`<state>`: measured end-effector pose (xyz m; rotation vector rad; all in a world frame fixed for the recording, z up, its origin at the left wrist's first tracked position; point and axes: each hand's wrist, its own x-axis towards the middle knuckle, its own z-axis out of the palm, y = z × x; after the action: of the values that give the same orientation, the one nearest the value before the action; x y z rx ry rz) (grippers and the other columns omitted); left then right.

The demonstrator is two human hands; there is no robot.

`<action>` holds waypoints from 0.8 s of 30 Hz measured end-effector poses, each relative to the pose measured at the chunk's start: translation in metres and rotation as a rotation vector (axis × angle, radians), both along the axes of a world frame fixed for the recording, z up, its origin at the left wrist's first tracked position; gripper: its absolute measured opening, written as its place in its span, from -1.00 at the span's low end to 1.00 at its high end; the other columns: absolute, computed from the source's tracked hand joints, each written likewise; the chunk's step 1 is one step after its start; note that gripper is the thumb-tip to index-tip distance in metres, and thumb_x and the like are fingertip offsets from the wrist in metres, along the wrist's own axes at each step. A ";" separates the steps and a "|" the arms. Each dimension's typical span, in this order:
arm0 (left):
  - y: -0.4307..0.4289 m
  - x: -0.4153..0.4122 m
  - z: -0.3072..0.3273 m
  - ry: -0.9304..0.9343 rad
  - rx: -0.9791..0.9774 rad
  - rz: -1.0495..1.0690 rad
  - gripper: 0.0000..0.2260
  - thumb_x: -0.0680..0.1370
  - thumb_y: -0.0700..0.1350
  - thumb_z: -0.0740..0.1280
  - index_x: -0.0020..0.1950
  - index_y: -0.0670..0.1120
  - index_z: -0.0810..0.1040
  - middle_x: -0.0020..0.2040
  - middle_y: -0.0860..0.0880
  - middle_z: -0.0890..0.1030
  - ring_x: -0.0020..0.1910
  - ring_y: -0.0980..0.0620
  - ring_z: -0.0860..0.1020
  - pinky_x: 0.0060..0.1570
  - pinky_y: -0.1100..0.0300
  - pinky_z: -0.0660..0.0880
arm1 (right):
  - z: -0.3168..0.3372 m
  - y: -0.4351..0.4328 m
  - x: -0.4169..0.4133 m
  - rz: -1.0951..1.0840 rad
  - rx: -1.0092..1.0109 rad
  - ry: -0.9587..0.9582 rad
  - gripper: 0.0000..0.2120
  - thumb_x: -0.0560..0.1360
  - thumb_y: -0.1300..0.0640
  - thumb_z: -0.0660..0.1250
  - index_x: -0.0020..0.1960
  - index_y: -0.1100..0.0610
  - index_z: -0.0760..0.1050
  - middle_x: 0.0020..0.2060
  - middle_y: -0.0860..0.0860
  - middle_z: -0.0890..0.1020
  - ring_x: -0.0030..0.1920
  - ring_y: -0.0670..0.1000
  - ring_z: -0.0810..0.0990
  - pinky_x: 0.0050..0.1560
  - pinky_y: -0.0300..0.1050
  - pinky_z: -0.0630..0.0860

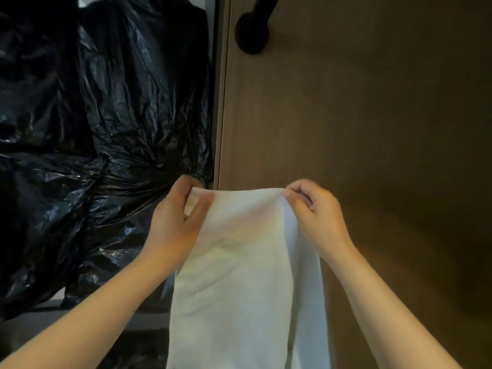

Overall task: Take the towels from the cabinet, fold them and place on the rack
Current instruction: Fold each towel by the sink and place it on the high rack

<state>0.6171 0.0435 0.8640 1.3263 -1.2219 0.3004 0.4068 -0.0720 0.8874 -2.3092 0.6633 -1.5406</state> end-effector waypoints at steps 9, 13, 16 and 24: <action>-0.007 0.003 -0.012 -0.047 0.072 0.041 -0.93 0.59 -0.10 0.30 -0.07 -0.02 0.44 -0.30 0.08 0.50 -0.26 0.31 0.48 -0.36 0.46 0.33 | -0.087 -0.020 -0.018 -0.062 0.134 0.174 -0.79 0.60 0.05 0.27 -0.20 -0.03 0.55 -0.32 -0.11 0.57 -0.27 -0.13 0.51 -0.31 -0.20 0.37; -0.009 0.010 -0.019 -0.027 0.088 0.075 -0.93 0.59 -0.10 0.29 -0.08 0.00 0.42 -0.29 0.08 0.51 -0.24 0.30 0.48 -0.40 0.38 0.28 | -0.106 -0.022 -0.029 -0.118 0.223 0.110 -0.84 0.60 0.11 0.29 -0.12 -0.02 0.60 -0.25 -0.14 0.62 -0.20 -0.18 0.55 -0.28 -0.36 0.40; -0.011 0.014 -0.022 -0.021 0.103 0.112 -0.94 0.59 -0.09 0.28 -0.07 0.01 0.42 -0.28 0.11 0.50 -0.23 0.36 0.46 -0.41 0.39 0.23 | -0.106 -0.021 -0.032 -0.003 0.367 0.002 -0.82 0.60 0.13 0.29 -0.12 0.03 0.64 -0.26 -0.08 0.66 -0.20 -0.14 0.59 -0.24 -0.38 0.44; -0.015 0.018 -0.008 0.029 0.049 0.153 -0.93 0.61 -0.12 0.25 -0.05 -0.03 0.37 -0.32 0.07 0.46 -0.29 0.33 0.45 -0.45 0.39 0.24 | -0.029 -0.016 -0.020 0.110 0.236 -0.141 -0.61 0.62 0.11 0.25 -0.27 0.36 0.42 -0.40 0.20 0.41 -0.33 -0.04 0.37 -0.28 -0.09 0.27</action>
<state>0.6355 0.0289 0.8557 1.4646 -1.1115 0.3605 0.3870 -0.0880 0.8586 -2.0101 0.6329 -1.4736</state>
